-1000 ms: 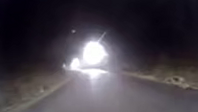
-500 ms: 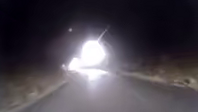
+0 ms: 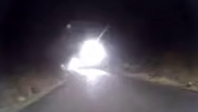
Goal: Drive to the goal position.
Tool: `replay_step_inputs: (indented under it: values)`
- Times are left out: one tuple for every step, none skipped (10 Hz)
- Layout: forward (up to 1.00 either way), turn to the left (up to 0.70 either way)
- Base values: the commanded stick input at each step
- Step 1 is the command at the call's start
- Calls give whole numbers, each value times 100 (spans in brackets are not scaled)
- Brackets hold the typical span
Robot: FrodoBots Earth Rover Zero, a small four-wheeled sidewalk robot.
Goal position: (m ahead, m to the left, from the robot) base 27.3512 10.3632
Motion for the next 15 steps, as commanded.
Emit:
replay_step_inputs:
  values:
    - [100,10]
    - [100,10]
    - [100,9]
    - [100,9]
    - [100,10]
    - [100,10]
    - [100,10]
    - [100,8]
    - [100,7]
    - [100,6]
    - [100,5]
    - [100,5]
    - [100,5]
    - [100,5]
    - [100,5]
